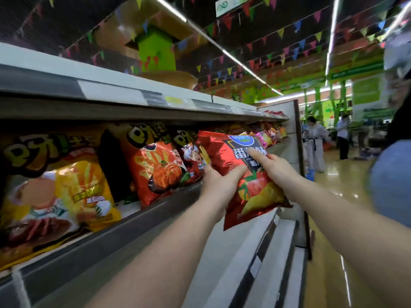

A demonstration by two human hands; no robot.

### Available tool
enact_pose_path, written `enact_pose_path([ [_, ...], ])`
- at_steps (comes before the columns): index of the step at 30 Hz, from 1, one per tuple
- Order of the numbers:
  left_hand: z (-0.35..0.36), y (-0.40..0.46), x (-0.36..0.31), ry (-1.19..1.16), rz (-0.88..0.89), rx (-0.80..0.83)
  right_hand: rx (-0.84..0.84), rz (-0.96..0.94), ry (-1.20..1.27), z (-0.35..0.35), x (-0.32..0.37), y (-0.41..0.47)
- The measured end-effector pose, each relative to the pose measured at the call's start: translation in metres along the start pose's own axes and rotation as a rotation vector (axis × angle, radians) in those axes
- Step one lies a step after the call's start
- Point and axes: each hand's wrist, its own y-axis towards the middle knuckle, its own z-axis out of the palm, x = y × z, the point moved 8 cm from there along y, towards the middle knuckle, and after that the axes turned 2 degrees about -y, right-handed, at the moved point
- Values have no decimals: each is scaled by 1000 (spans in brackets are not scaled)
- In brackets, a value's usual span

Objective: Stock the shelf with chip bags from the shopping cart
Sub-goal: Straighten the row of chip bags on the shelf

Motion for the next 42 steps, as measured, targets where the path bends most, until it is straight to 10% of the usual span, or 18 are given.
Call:
enact_pose_path([
  [11,17,80,-14,244,-95,104,-21,71,45,3,-14,102],
  [25,21,146,-19,1639,371,-52,-27,-130,-323,22,6,201],
  [42,6,157,-22,1769,480,-434,188,-343,-260,94,10,253],
])
